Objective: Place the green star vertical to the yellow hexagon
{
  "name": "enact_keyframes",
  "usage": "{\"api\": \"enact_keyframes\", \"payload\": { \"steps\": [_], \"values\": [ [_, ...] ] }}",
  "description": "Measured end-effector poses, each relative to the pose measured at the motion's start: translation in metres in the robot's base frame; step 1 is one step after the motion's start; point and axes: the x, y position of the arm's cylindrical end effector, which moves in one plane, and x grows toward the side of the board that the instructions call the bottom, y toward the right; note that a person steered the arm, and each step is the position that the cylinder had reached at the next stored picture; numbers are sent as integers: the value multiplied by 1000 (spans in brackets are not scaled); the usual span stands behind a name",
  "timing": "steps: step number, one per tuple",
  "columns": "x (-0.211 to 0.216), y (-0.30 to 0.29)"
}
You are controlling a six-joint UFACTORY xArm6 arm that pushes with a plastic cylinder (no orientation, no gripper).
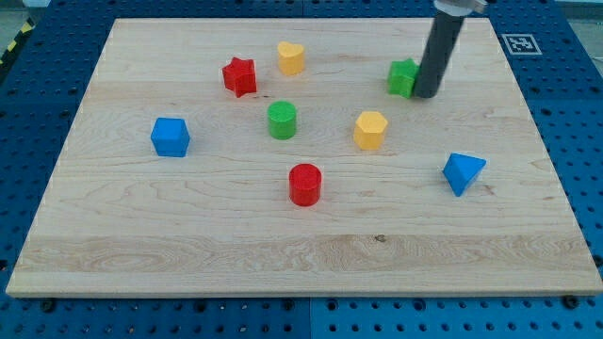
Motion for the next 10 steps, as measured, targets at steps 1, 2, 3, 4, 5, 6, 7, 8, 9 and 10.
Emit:
{"api": "enact_keyframes", "payload": {
  "steps": [1, 2, 3, 4, 5, 6, 7, 8, 9, 10],
  "values": [
    [0, 0],
    [9, 13],
    [25, 16],
    [13, 13],
    [2, -16],
    [-16, -51],
    [-28, -61],
    [-17, -56],
    [3, -35],
    [-23, -35]
  ]
}}
